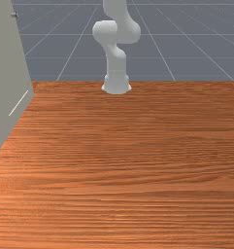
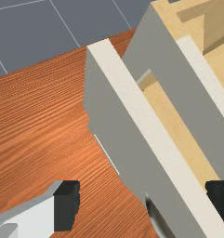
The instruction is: Open the drawer
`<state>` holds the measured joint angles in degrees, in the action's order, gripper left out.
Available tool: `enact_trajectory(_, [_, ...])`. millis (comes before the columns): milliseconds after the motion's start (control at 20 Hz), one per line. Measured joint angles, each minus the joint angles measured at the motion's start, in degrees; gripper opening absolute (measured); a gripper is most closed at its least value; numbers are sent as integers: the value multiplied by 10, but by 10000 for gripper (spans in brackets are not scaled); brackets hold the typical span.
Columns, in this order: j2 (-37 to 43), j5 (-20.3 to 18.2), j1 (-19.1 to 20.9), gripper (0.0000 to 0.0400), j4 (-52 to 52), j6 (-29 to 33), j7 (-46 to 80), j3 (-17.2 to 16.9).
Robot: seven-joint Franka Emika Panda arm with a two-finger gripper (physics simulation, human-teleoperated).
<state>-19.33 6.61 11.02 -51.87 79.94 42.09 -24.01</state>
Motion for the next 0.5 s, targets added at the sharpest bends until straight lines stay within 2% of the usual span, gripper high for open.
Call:
enact_trajectory(250, [4, -1, -7, 400, -35, 6, 2, 2])
enact_trajectory(500, [78, -4, -61, 400, -125, 14, 36, 19])
